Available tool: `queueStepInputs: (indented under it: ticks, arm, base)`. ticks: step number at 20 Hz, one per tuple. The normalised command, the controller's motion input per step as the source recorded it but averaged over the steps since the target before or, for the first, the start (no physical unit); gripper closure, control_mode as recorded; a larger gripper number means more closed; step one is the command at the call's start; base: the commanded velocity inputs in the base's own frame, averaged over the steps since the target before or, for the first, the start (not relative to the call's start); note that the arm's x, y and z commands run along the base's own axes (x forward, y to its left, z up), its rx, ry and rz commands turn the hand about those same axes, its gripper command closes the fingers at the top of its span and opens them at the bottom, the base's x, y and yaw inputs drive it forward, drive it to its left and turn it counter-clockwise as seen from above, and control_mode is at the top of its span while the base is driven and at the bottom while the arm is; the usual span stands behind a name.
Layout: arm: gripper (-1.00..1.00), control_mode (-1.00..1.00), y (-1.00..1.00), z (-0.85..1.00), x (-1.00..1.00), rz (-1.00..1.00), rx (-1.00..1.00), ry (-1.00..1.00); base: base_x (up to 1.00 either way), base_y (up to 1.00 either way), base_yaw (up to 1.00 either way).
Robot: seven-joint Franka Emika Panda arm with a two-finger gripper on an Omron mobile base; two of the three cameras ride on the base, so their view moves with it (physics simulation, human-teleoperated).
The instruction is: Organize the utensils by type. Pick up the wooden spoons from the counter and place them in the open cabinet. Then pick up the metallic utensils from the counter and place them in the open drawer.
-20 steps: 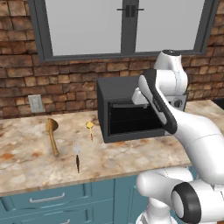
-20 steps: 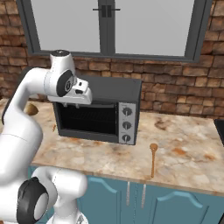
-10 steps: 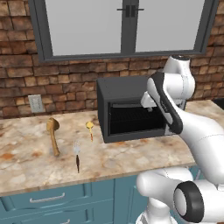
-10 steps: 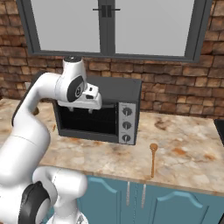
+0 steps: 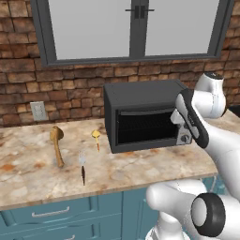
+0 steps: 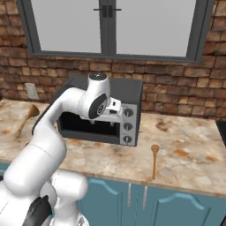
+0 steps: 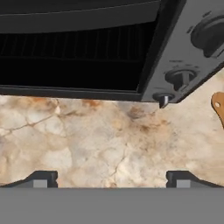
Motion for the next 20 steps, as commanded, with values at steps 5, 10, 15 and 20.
queueStepInputs:
  ticks: [5,10,15,20]
  arm:
    - [-1.0,-1.0,-0.93,-0.48,0.0,-0.04,0.0,0.0]
    - [-1.0,-1.0,-0.99,-0.44,0.0,-0.06,0.0,0.0]
    - [-1.0,-1.0,-0.9,-0.38,0.0,-0.05,0.0,0.0]
    - [-1.0,-1.0,-0.65,-0.35,0.0,0.0,0.0,0.01]
  base:
    - [0.0,0.0,0.0]
    - [0.0,0.0,0.0]
    - [0.0,0.0,0.0]
    - [0.0,0.0,0.0]
